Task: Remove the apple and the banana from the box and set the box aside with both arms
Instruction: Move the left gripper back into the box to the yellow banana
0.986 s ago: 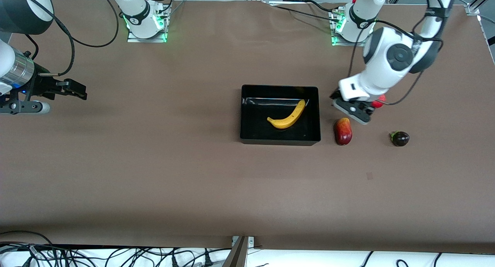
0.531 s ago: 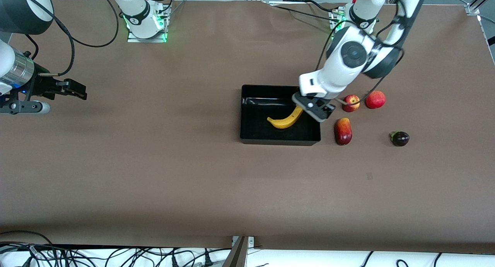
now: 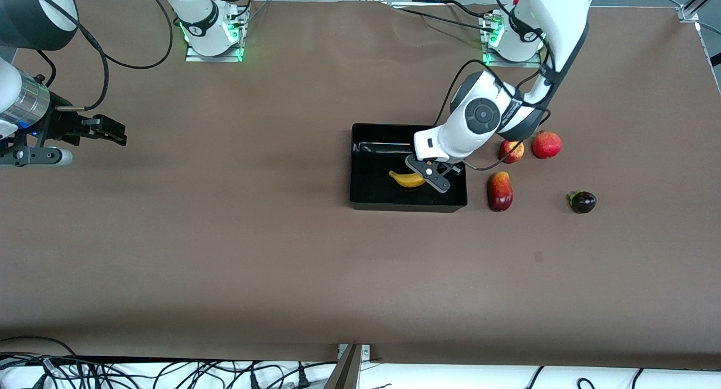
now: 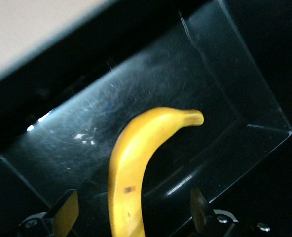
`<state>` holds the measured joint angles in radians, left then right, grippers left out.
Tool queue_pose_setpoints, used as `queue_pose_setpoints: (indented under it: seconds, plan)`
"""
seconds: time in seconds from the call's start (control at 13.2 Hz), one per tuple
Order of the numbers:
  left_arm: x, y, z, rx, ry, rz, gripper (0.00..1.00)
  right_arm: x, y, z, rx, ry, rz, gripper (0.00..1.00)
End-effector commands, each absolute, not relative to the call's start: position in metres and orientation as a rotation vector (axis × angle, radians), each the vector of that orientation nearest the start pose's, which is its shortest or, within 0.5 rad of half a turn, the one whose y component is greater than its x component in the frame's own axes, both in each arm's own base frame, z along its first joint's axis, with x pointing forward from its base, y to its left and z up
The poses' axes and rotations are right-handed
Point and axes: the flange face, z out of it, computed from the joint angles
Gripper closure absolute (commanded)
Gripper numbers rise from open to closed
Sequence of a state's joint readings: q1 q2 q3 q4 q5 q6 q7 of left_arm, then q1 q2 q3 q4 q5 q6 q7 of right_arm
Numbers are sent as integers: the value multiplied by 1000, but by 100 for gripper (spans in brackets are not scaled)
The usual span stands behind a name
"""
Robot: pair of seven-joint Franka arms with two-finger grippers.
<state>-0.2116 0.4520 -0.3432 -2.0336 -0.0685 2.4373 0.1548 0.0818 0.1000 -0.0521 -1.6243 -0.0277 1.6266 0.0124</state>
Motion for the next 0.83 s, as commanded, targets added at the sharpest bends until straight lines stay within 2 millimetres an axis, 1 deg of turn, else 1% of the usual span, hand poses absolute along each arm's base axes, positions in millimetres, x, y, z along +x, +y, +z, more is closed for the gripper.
queue_pose_setpoints:
  seconds: [0.0,0.08,0.23,0.38,0.45,0.53,0.61,0.68,0.76]
  plan:
    - [514,-314,208,-3163,1005,95,0,583,16,550,-3171,-16,159,0]
    - [511,-314,197,-3141,1027,109,0,583,16,550,-3170,-16,159,0]
    - [502,-316,169,-3113,1053,178,0,583,16,550,-3171,-16,162,0]
    - [498,-315,147,-3095,1065,200,0,583,16,549,-3171,-16,164,0]
    - [498,-313,142,-3081,1071,206,0,584,16,549,-3171,-16,162,0]
    - [498,-313,142,-3079,1073,206,0,584,15,549,-3171,-14,162,0]
    - [498,-313,142,-3079,1075,203,19,584,16,549,-3171,-16,162,0]
    - [499,-313,143,-3067,1092,197,47,584,16,549,-3170,-16,162,0]
    - [499,-314,144,-3027,1141,182,69,584,16,549,-3171,-16,162,0]
